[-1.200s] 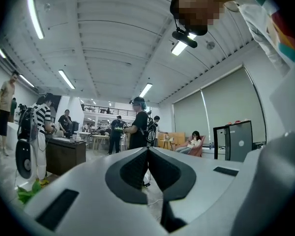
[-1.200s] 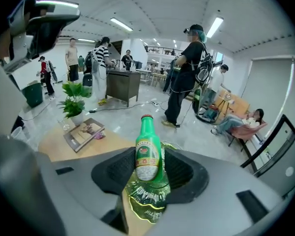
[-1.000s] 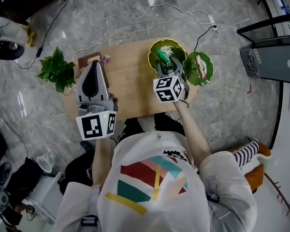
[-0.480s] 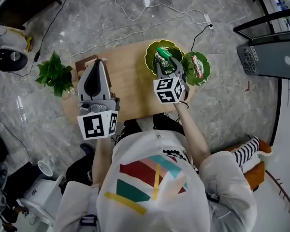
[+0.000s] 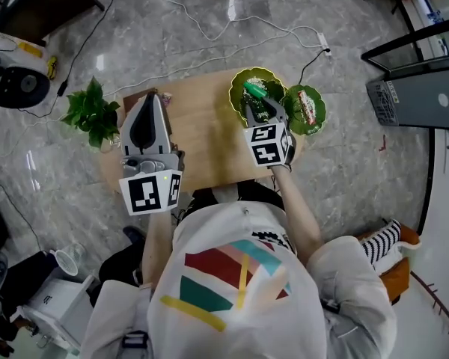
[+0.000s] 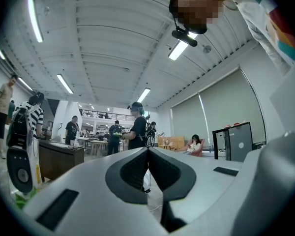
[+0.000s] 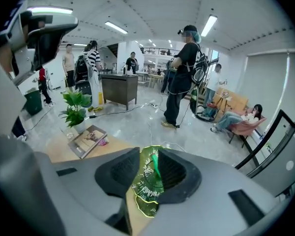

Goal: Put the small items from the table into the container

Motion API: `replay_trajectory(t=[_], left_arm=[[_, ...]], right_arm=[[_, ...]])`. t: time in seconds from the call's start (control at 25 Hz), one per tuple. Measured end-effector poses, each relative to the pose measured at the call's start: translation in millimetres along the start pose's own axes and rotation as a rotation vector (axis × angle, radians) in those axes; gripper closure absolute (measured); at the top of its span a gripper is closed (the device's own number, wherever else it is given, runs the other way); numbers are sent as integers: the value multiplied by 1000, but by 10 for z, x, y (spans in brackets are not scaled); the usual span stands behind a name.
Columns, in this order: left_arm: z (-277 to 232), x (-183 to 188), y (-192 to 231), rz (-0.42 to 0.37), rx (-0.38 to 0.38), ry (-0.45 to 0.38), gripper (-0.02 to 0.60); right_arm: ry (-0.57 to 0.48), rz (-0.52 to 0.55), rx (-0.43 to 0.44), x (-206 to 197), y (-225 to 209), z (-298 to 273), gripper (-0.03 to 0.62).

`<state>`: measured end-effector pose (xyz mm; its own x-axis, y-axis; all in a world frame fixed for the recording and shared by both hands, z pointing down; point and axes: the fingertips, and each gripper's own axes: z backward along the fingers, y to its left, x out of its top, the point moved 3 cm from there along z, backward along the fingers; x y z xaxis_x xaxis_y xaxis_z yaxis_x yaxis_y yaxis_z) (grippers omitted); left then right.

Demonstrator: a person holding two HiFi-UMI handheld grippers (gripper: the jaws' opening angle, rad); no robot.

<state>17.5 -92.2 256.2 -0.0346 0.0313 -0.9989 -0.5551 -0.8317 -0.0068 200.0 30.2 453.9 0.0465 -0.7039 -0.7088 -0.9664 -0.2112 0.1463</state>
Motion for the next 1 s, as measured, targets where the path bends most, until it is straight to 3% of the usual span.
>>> replay_trajectory(t=[0.08, 0.24, 0.48, 0.72, 1.0], left_arm=[[76, 36, 101, -4, 23, -12, 574], [217, 142, 260, -17, 65, -41, 574], [340, 323, 403, -40, 106, -91, 574], [470, 472, 557, -57, 143, -125, 574], [647, 557, 727, -59, 204, -141, 574]], right_arm=[[-54, 12, -33, 126, 13, 89, 524], [-169, 13, -71, 439, 32, 300, 577], [-361, -23, -31, 1077, 158, 624, 580], [-677, -56, 27, 1716, 361, 1157, 580], [-752, -59, 123, 1980, 605, 1304, 580]])
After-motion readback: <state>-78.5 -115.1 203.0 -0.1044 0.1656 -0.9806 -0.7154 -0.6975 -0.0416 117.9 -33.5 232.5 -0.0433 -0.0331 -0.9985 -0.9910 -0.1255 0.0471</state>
